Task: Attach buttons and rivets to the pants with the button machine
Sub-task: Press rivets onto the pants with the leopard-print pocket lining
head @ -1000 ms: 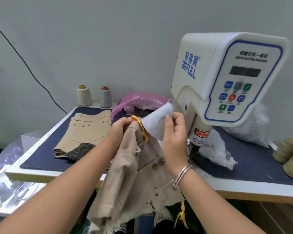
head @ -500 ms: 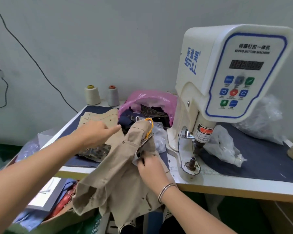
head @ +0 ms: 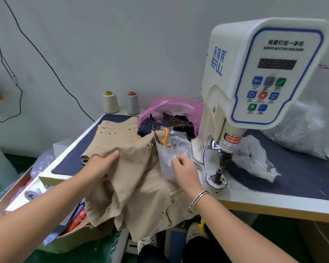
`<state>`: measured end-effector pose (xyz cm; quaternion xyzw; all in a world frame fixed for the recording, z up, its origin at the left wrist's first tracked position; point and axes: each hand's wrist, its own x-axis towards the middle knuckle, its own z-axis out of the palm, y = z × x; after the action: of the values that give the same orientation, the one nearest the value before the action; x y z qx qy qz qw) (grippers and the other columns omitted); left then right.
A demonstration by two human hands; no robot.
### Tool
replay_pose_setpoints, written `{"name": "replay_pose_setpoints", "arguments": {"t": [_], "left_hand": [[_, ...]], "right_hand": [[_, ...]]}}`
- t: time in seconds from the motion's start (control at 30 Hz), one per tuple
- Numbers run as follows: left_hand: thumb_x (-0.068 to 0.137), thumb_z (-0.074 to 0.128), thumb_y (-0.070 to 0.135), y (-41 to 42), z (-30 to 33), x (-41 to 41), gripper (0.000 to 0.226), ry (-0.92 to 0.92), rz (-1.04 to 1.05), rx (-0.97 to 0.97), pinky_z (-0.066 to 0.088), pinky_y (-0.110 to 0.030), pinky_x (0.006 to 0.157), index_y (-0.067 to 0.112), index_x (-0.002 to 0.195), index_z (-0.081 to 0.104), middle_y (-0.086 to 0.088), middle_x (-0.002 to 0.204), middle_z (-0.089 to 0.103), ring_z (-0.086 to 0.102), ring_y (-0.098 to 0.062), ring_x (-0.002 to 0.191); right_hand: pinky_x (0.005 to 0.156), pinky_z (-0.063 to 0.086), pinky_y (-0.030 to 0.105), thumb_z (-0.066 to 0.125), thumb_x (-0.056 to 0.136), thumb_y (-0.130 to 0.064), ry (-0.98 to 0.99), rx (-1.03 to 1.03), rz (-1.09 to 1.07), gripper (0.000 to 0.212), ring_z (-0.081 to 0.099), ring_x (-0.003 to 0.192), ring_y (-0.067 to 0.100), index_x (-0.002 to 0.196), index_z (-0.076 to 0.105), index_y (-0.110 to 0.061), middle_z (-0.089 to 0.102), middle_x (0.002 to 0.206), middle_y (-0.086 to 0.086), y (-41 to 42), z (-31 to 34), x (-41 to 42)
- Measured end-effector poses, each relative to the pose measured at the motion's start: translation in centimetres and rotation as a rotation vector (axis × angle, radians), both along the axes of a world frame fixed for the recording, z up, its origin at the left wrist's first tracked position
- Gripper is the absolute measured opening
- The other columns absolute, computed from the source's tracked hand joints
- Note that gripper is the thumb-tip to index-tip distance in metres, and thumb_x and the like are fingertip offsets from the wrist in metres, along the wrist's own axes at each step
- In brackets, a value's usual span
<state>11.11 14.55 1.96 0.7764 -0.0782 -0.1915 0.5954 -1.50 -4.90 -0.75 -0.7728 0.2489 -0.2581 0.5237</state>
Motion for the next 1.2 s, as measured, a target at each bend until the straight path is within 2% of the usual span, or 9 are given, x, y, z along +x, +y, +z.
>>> {"name": "replay_pose_setpoints", "arguments": {"t": [0.13, 0.2, 0.37, 0.47, 0.6, 0.8, 0.97, 1.1, 1.2], "left_hand": [[0.096, 0.053, 0.029, -1.5, 2.9, 1.5, 0.018, 0.305, 0.097, -0.572, 0.054, -0.021, 0.052, 0.018, 0.098, 0.066, 0.004, 0.076, 0.073, 0.069, -0.01, 0.064], [0.094, 0.052, 0.027, -1.6, 3.9, 1.7, 0.021, 0.357, 0.017, -0.666, 0.056, -0.023, 0.054, 0.014, 0.092, 0.069, 0.002, 0.075, 0.073, 0.071, -0.013, 0.065], [0.099, 0.044, 0.027, -0.8, 4.8, 2.7, 0.027, 0.392, -0.021, -0.44, 0.057, -0.027, 0.052, 0.013, 0.095, 0.066, -0.001, 0.075, 0.074, 0.072, -0.015, 0.065], [0.092, 0.045, 0.054, 0.4, 5.9, 3.2, 0.055, 0.44, -0.167, -0.357, 0.059, -0.038, 0.058, 0.008, 0.098, 0.075, -0.012, 0.092, 0.075, 0.073, -0.026, 0.075], [0.082, 0.068, 0.044, 1.5, 5.8, 2.5, 0.039, 0.22, -0.397, -0.07, 0.058, -0.038, 0.07, 0.012, 0.105, 0.074, -0.017, 0.109, 0.07, 0.071, -0.028, 0.088], [0.09, 0.057, 0.017, 1.2, 6.3, 1.3, 0.024, 0.101, -0.475, -0.122, 0.056, -0.035, 0.079, 0.008, 0.109, 0.068, -0.017, 0.111, 0.07, 0.07, -0.027, 0.098], [0.091, 0.058, 0.015, -0.1, 11.2, -0.4, 0.02, 0.134, -1.007, 0.059, 0.055, -0.021, 0.075, 0.02, 0.1, 0.074, -0.003, 0.104, 0.074, 0.07, -0.018, 0.097], [0.09, 0.048, 0.01, -1.6, 14.1, -2.1, 0.04, 0.138, -1.307, 0.225, 0.05, -0.012, 0.063, 0.038, 0.075, 0.072, 0.016, 0.078, 0.07, 0.066, -0.001, 0.073], [0.093, 0.048, 0.012, -2.4, 13.7, -3.3, 0.036, 0.112, -1.466, 0.33, 0.049, -0.021, 0.078, 0.036, 0.082, 0.073, 0.014, 0.085, 0.07, 0.065, -0.004, 0.083]], "right_hand": [[0.051, 0.028, 0.02, 0.052, 0.09, -0.013, -0.12, 0.026, -0.082, 0.03, 0.032, 0.052, 0.004, 0.063, 0.039, -0.02, 0.038, 0.052, -0.012, -0.9, 1.1, -1.3], [0.054, 0.03, 0.02, 0.054, 0.09, -0.013, -0.239, 0.039, -0.11, 0.031, 0.036, 0.051, 0.001, 0.064, 0.041, -0.022, 0.042, 0.051, -0.018, -0.6, 2.5, -1.5], [0.094, 0.042, 0.02, 0.065, 0.081, -0.005, -0.463, -0.398, 0.169, 0.012, 0.063, 0.102, 0.015, 0.092, 0.064, -0.002, 0.069, 0.103, -0.008, 3.7, 5.2, 0.3], [0.109, 0.024, 0.06, 0.065, 0.076, -0.007, -0.237, -0.93, 0.508, 0.009, 0.042, 0.133, 0.034, 0.08, 0.057, -0.005, 0.051, 0.139, 0.016, 6.9, 3.9, 2.4], [0.111, 0.011, 0.065, 0.059, 0.089, -0.027, 0.009, -0.941, 0.693, 0.017, 0.016, 0.145, 0.022, 0.098, 0.062, -0.013, 0.033, 0.153, 0.005, 8.0, 2.6, 3.7], [0.107, 0.031, 0.051, 0.06, 0.082, -0.002, -0.384, -0.623, 0.494, 0.028, 0.047, 0.127, 0.02, 0.108, 0.069, -0.009, 0.055, 0.134, 0.008, 5.3, 7.6, 2.0], [0.117, -0.001, 0.054, 0.054, 0.081, 0.001, -0.089, -0.607, 0.881, 0.064, 0.032, 0.137, 0.005, 0.14, 0.041, -0.022, 0.047, 0.142, -0.004, 2.5, 14.6, 1.1], [0.1, 0.04, 0.046, 0.069, 0.084, -0.022, 0.175, -0.503, 0.927, 0.035, 0.057, 0.103, 0.02, 0.117, 0.057, -0.016, 0.062, 0.112, 0.012, 1.3, 16.2, -0.6], [0.082, 0.043, 0.031, 0.073, 0.082, -0.021, 0.118, -0.524, 0.894, 0.018, 0.051, 0.084, 0.013, 0.086, 0.057, -0.012, 0.054, 0.091, 0.003, 0.5, 15.4, -2.8]]}}
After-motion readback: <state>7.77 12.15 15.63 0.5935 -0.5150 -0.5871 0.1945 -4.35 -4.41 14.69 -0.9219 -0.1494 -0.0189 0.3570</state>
